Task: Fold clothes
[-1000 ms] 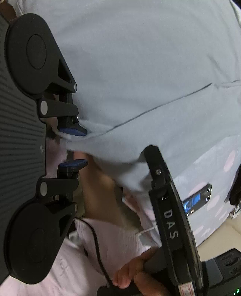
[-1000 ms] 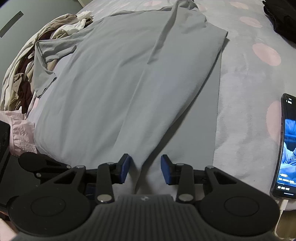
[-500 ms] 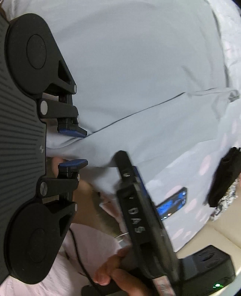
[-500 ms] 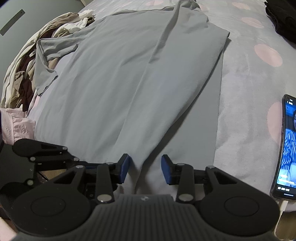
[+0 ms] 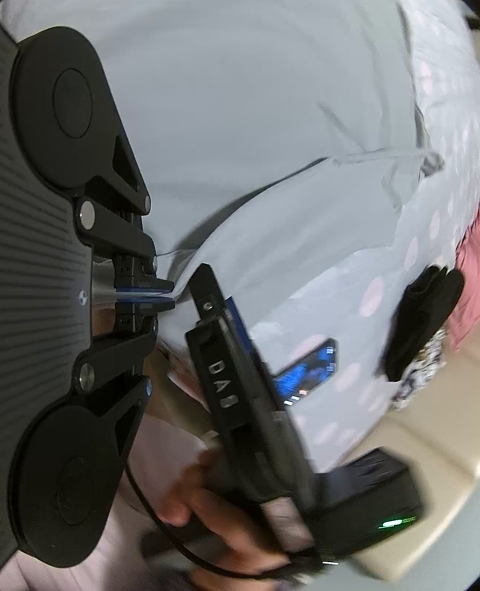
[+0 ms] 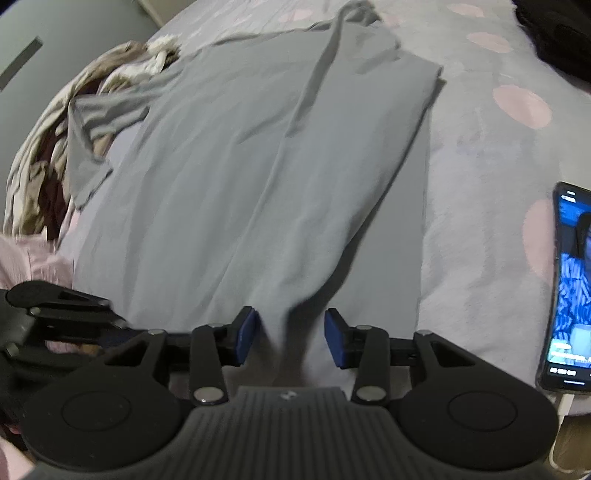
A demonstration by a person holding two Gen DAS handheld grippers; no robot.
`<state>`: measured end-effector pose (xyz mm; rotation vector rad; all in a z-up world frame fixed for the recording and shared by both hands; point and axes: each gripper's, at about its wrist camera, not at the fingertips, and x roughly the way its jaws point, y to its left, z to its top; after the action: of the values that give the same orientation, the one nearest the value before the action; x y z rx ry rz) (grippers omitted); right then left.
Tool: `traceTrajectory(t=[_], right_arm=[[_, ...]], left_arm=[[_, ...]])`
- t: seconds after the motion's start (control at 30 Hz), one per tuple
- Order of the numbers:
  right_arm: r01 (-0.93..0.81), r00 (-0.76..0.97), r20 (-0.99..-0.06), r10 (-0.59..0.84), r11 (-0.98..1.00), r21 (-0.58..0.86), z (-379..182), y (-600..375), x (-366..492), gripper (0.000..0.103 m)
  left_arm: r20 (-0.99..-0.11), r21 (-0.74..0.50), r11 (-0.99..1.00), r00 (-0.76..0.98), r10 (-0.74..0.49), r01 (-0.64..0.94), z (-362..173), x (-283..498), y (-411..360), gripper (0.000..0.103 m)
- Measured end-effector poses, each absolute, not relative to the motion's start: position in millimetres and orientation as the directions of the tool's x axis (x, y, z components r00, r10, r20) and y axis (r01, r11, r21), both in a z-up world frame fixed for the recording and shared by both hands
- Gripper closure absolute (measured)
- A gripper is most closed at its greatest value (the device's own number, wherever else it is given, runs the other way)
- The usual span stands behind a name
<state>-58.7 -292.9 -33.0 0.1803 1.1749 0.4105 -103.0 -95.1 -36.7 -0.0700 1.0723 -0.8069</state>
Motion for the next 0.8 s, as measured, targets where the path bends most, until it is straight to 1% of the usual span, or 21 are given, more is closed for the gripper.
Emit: traceTrajectory(t=[0.13,0.27,0.37,0.43,0.47,0.53,0.63,0.73,0.8], right_arm=[[-0.188,0.335,-0.848,0.412,0.911,0.368,-30.9,-299.2,-55.8,0.055],[-0.224,0.320,-0.865,0.387,0.918,0.327,-32.7,-289.7,-58.2,0.055],[-0.244,0.313,-0.866,0.390,0.914,0.324,-34.4,-283.4,-59.8,0.055],[-0.246,0.315,-0.864,0.392,0.913,0.325,-34.8,-282.3,-60.1,0.055],[-0.244,0.317,-0.862,0.396,0.912,0.329,-34.7,-282.6,-59.9,0.055],[-0.235,0.324,-0.846,0.424,0.902,0.362,-33.7,-284.8,-57.6,0.055],[-0.217,0.328,-0.822,0.465,0.884,0.414,-33.0,-287.1,-55.3,0.056],[-0.216,0.328,-0.829,0.453,0.890,0.401,-34.9,-285.5,-54.3,0.056],[-0.216,0.323,-0.834,0.447,0.893,0.395,-36.8,-284.3,-53.5,0.056]], left_arm=[[-0.704,-0.529,0.733,0.261,-0.660,0.428,-31.8,-87.8,-61.6,0.103],[-0.727,-0.520,0.792,0.319,-0.607,0.320,-34.7,-74.5,-29.3,0.103],[-0.761,-0.492,0.841,0.358,-0.542,0.227,-42.9,-66.0,-11.1,0.103],[-0.784,-0.485,0.859,0.355,-0.510,0.164,-52.8,-57.8,-1.6,0.103],[-0.785,-0.495,0.857,0.347,-0.513,0.145,-55.4,-54.7,1.7,0.103],[-0.774,-0.527,0.838,0.328,-0.542,0.142,-56.2,-53.2,5.8,0.103],[-0.746,-0.565,0.801,0.294,-0.598,0.196,-51.8,-57.3,-3.5,0.103],[-0.731,-0.585,0.768,0.241,-0.638,0.260,-46.6,-64.7,-13.5,0.102],[-0.738,-0.568,0.755,0.202,-0.644,0.328,-42.1,-72.8,-23.1,0.100]])
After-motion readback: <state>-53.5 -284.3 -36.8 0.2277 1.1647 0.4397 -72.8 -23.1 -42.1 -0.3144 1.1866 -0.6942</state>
